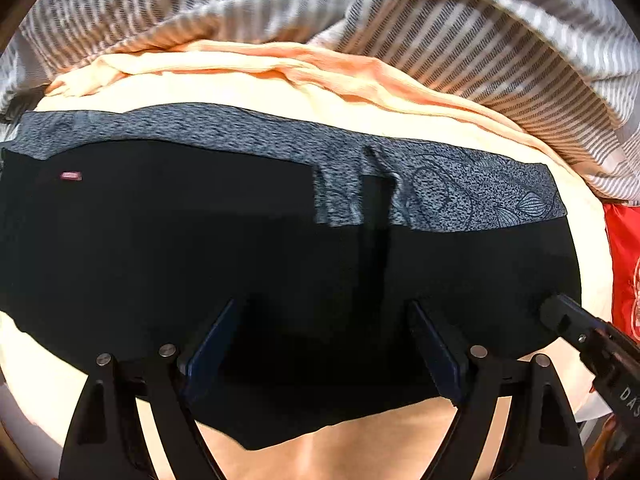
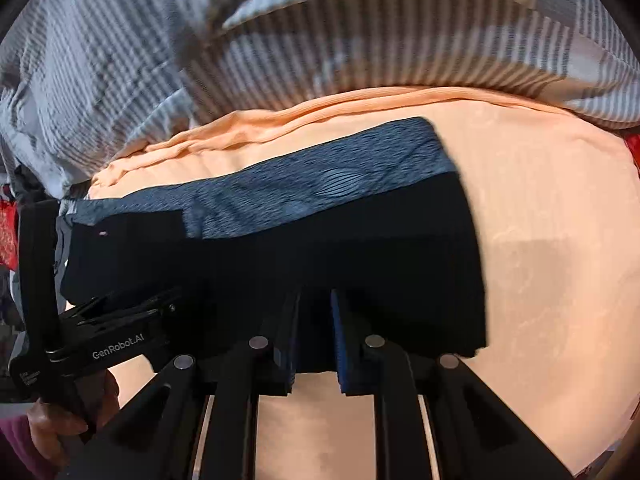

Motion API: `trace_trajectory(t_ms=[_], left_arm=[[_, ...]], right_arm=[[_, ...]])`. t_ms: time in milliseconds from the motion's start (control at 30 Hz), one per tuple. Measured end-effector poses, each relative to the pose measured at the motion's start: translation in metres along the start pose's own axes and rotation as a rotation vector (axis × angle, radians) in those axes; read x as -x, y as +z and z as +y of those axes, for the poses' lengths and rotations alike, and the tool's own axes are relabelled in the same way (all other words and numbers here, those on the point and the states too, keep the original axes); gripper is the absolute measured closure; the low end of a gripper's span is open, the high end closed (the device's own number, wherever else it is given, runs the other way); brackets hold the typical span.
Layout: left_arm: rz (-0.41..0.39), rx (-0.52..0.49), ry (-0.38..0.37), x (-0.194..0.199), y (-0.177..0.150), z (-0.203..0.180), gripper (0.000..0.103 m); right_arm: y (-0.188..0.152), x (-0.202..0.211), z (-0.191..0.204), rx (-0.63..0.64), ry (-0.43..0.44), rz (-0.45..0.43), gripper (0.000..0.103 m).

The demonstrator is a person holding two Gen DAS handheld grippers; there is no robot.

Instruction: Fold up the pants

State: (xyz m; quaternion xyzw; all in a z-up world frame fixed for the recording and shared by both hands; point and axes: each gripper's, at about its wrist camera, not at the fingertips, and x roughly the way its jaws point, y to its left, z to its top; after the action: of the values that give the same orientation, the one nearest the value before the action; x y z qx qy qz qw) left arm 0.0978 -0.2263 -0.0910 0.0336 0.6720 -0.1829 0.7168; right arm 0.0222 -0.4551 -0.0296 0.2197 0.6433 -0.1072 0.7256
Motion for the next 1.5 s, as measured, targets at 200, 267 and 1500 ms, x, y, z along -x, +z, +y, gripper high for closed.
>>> trace_trajectory(t_ms=[200,267,1500], left_arm=[[-0.101,-0.091,-0.012,0.024,0.02,-0.005,0.016],[-0.107,-0.118,0.001,0.016,0.031,-0.012,0.016],[-0.097,0.098,-0.001,0.081,0.031,0.295,0.016]], right_arm=[[-0.008,0.004,0.009,-0.051,-0.021,-0.036,0.076],[-0.01,0.006,0.006,-0.073,-0.035,-0.05,0.076],[-0.087,-0.054,0.228,0.075,0.28,0.12,0.057]])
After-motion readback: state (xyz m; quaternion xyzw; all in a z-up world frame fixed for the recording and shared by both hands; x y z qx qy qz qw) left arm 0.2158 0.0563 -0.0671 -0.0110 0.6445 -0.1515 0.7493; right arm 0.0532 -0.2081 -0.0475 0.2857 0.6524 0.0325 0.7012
